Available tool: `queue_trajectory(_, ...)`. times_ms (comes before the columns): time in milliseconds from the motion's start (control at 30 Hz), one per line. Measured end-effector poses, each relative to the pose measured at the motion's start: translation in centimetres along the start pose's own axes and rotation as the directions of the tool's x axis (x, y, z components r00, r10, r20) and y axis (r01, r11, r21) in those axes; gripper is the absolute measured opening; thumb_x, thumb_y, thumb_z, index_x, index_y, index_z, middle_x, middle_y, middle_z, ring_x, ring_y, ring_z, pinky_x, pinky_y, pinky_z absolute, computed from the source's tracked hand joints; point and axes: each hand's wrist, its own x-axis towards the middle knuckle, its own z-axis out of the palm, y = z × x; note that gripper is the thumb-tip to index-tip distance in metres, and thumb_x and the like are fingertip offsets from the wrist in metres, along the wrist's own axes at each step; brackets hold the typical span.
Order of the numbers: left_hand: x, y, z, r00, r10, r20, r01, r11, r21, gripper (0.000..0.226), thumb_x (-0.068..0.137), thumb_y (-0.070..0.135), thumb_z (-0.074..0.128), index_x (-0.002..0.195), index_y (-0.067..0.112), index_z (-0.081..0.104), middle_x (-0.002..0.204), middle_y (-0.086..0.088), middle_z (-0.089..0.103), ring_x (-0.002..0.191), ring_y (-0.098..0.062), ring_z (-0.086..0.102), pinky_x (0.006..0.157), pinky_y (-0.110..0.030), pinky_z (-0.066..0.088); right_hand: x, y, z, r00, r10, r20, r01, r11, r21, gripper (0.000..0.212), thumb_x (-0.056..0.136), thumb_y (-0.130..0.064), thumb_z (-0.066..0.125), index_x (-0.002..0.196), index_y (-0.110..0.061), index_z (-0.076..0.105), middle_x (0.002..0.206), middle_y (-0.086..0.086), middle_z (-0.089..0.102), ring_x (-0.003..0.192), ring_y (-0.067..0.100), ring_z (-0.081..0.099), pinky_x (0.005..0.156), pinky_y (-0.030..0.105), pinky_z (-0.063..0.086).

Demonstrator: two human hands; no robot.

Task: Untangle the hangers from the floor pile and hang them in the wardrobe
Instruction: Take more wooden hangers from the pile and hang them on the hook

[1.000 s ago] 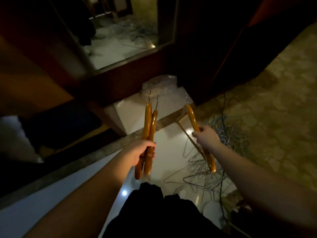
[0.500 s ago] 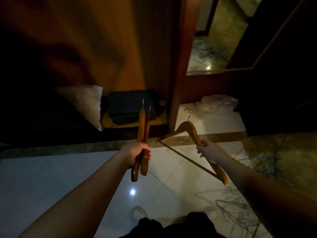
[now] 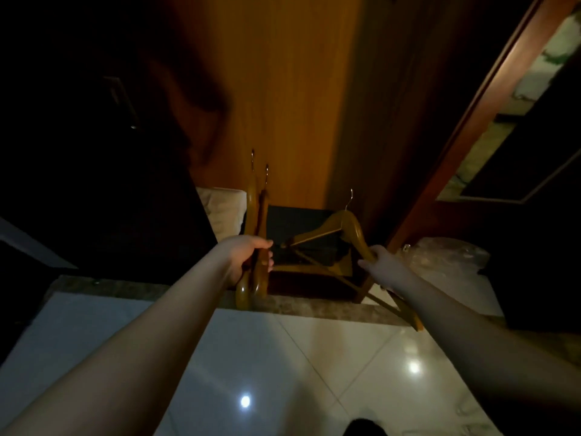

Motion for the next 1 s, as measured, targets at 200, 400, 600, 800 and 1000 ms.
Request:
queue_trajectory(200, -2.7, 7.0, -1.1, 0.982, 0.189, -0.011, -0.189, 0.980, -0.068, 0.022, 0.093, 0.014, 0.061, 0.111, 0.003, 0.064, 0.080, -0.006, 0.065, 0.068, -0.018, 0.064, 0.069, -0.034, 0.056, 2.8, -6.3, -5.2, 0.971, -0.174, -0.167, 0.159, 0.982, -0.098, 0.035, 0.098, -0.032, 0.053, 0.131, -0.020, 0.049, 0.082, -0.001, 0.058, 0.069, 0.016, 0.058, 0.056, 0.027, 0.042)
queue_trajectory(400, -3.7, 14.4, -1.1, 0.932, 0.358, -0.059, -0.362, 0.929, -0.079, 0.017, 0.092, 0.014, 0.063, 0.106, 0.004, 0.064, 0.081, -0.006, 0.065, 0.066, -0.018, 0.065, 0.070, -0.034, 0.058, 6.8, -12.9, -11.4, 0.896, -0.331, -0.298, 0.278, 0.938, -0.206, 0.042, 0.097, -0.029, 0.052, 0.139, -0.028, 0.048, 0.080, -0.003, 0.059, 0.065, 0.015, 0.060, 0.054, 0.027, 0.044)
queue_trajectory(600, -2.9, 22.1, -1.0, 0.863, 0.491, -0.116, -0.497, 0.868, -0.023, 0.016, 0.091, 0.016, 0.064, 0.092, 0.000, 0.064, 0.067, -0.009, 0.066, 0.060, -0.022, 0.065, 0.068, -0.035, 0.056, 12.3, -19.8, -17.1, 0.784, -0.516, -0.346, 0.400, 0.845, -0.354, 0.041, 0.095, -0.032, 0.055, 0.135, -0.029, 0.054, 0.091, -0.007, 0.054, 0.072, 0.009, 0.055, 0.056, 0.025, 0.039)
queue_trajectory(800, -2.5, 29.3, -0.5, 0.766, 0.577, -0.283, -0.622, 0.777, -0.097, 0.013, 0.091, 0.011, 0.063, 0.095, -0.001, 0.063, 0.067, -0.011, 0.063, 0.049, -0.019, 0.063, 0.046, -0.026, 0.050, 17.3, -25.8, -21.7, 0.757, -0.569, -0.320, 0.447, 0.809, -0.381, 0.034, 0.090, -0.035, 0.062, 0.120, -0.027, 0.049, 0.090, -0.005, 0.058, 0.073, 0.019, 0.060, 0.069, 0.042, 0.055)
queue_trajectory(1000, -1.5, 34.5, -0.4, 0.674, 0.640, -0.369, -0.716, 0.688, -0.114, 0.013, 0.091, 0.012, 0.063, 0.096, 0.000, 0.065, 0.070, -0.013, 0.064, 0.048, -0.019, 0.063, 0.045, -0.024, 0.048, 21.2, -29.3, -24.7, 0.653, -0.634, -0.414, 0.446, 0.764, -0.467, 0.028, 0.091, -0.045, 0.058, 0.114, -0.029, 0.054, 0.085, -0.003, 0.061, 0.071, 0.020, 0.059, 0.060, 0.033, 0.050)
